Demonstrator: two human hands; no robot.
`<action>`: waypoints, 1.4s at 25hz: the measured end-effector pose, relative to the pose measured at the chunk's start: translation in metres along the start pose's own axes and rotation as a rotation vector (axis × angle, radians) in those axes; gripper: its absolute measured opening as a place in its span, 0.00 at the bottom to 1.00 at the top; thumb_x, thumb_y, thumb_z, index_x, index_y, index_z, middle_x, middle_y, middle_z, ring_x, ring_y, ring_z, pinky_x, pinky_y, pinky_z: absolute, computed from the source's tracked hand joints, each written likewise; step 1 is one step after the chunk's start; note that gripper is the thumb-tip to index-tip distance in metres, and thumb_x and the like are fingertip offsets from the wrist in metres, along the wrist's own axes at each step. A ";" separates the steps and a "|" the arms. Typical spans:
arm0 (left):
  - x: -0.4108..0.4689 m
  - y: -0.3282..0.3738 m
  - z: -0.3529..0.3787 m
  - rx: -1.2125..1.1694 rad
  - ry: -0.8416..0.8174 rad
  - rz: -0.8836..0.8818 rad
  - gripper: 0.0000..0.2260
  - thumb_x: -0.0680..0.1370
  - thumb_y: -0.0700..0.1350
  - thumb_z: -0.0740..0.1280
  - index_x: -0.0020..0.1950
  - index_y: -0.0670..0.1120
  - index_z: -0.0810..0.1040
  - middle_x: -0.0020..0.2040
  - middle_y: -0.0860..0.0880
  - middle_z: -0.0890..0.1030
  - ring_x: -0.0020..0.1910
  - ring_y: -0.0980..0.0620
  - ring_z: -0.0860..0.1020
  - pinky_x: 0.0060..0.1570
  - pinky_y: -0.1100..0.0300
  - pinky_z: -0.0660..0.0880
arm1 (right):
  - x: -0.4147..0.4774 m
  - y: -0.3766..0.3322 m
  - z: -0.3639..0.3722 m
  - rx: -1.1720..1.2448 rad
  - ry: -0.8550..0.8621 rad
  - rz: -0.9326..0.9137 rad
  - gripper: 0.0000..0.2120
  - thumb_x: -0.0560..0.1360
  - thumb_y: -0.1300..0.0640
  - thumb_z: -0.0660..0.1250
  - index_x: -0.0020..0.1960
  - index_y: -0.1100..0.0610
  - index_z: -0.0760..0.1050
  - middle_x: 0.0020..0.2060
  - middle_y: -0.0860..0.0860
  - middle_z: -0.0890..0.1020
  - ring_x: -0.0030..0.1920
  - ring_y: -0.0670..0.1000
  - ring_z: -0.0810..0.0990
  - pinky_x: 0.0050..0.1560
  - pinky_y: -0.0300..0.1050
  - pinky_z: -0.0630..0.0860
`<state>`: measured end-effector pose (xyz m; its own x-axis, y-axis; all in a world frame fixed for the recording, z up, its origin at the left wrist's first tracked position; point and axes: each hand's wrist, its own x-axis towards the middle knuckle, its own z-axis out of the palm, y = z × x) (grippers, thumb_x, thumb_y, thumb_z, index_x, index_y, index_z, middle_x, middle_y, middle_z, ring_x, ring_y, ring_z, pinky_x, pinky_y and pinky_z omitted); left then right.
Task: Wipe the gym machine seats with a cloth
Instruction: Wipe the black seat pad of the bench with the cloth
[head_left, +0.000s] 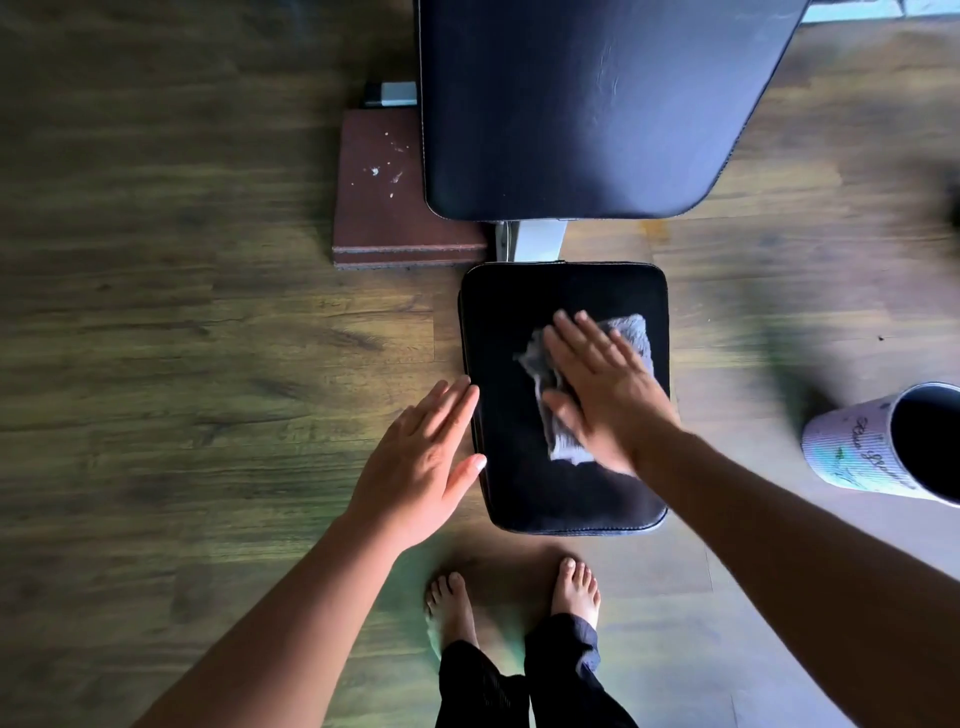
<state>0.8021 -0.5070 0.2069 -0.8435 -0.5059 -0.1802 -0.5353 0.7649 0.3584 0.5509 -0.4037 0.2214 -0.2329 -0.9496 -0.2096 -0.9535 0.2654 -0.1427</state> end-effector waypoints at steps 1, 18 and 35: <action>0.000 0.000 0.000 0.002 0.000 0.000 0.32 0.84 0.60 0.54 0.84 0.49 0.49 0.84 0.52 0.52 0.82 0.52 0.52 0.77 0.46 0.62 | 0.023 0.006 -0.003 0.015 0.022 0.090 0.33 0.82 0.40 0.47 0.83 0.53 0.47 0.82 0.49 0.48 0.82 0.51 0.44 0.81 0.54 0.47; 0.000 0.000 -0.002 0.014 -0.002 0.009 0.32 0.84 0.60 0.53 0.84 0.49 0.49 0.84 0.52 0.52 0.82 0.52 0.52 0.76 0.47 0.63 | 0.065 -0.014 -0.007 0.110 0.060 0.318 0.33 0.82 0.41 0.47 0.83 0.53 0.45 0.82 0.51 0.46 0.82 0.52 0.42 0.81 0.54 0.43; 0.000 -0.003 0.001 0.002 -0.001 -0.002 0.32 0.84 0.60 0.54 0.84 0.49 0.52 0.84 0.52 0.54 0.82 0.52 0.52 0.77 0.48 0.62 | 0.034 -0.056 -0.001 0.021 0.005 -0.034 0.32 0.82 0.39 0.45 0.83 0.51 0.45 0.82 0.49 0.45 0.82 0.52 0.42 0.81 0.56 0.45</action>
<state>0.8035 -0.5087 0.2050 -0.8426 -0.5070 -0.1816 -0.5369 0.7647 0.3564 0.5958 -0.4513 0.2231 -0.2016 -0.9589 -0.1998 -0.9566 0.2366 -0.1702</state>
